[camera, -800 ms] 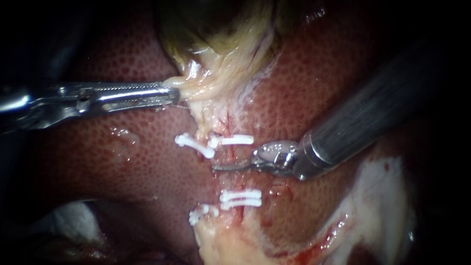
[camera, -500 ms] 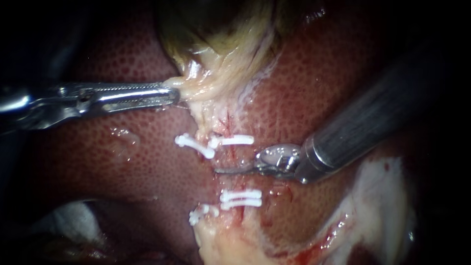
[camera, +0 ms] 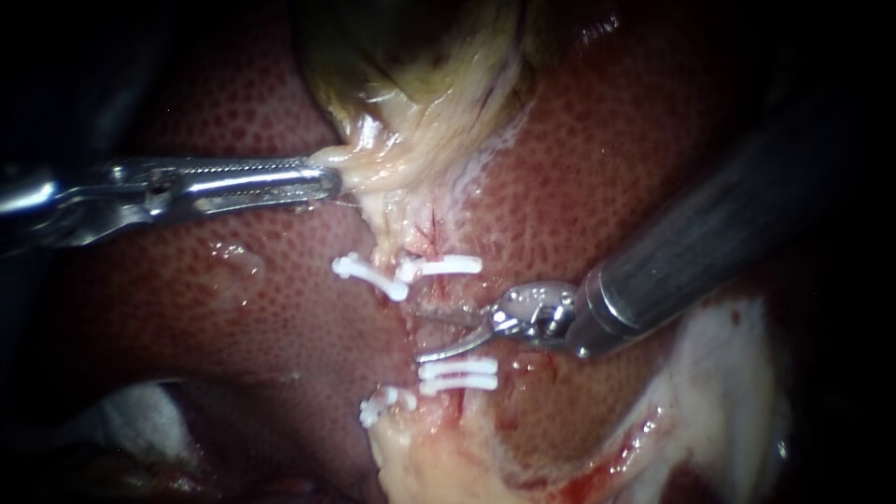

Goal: Go back from the cut right tube

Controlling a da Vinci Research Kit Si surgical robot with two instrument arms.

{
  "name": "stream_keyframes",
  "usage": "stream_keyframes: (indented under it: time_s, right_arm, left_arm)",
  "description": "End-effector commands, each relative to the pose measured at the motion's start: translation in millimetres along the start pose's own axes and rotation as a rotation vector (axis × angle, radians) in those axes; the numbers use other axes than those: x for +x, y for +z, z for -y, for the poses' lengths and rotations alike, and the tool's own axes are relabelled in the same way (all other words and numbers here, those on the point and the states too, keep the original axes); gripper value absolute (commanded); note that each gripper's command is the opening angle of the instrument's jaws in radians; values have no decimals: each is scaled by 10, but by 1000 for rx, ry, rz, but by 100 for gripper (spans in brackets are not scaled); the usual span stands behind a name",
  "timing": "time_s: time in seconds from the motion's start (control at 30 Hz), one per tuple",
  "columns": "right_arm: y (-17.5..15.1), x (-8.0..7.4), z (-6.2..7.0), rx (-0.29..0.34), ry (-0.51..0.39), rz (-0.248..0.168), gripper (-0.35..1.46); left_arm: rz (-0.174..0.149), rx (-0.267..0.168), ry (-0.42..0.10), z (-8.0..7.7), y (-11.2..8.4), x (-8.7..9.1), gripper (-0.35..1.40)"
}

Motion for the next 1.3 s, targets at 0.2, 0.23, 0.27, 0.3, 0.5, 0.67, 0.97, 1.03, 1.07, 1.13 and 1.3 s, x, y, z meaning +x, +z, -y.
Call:
stream_keyframes:
  time_s: [0.2, 0.23, 0.27, 0.3, 0.5, 0.67, 0.97, 1.03, 1.07, 1.13, 1.3]
  right_arm:
    - [-29, 0, 20, -84, -41, -16, 138]
    - [-36, 1, 23, -128, -50, -25, 143]
    - [-44, 3, 24, -151, -68, -27, 143]
    - [-56, 7, 26, -167, -85, -26, 143]
    - [-119, 27, 31, -208, -181, -8, 143]
    - [-157, 44, 39, -247, -230, -39, 143]
    - [-181, 67, 57, -261, -297, -59, 143]
    - [-180, 67, 58, -258, -303, -58, 143]
    - [-179, 67, 58, -256, -310, -57, 143]
    - [-178, 66, 58, -253, -310, -57, 143]
    - [-178, 65, 58, -253, -311, -57, 143]
  left_arm:
    - [0, -1, 0, 1, -1, -1, -35]
    - [0, -2, 0, 1, -1, -1, -35]
    - [0, -2, 0, 1, -1, -1, -35]
    - [0, -2, 0, 1, -1, -1, -35]
    - [0, -2, 0, 1, -1, -1, -35]
    - [0, -1, 1, 1, 0, -2, -35]
    - [-4, 11, 8, -4, 19, -16, -35]
    - [-7, 9, 11, -4, 26, -22, -35]
    - [-5, 6, 13, -3, 32, -26, -35]
    - [0, 4, 16, -2, 41, -31, -35]
    - [19, -4, 25, 1, 67, -45, -35]
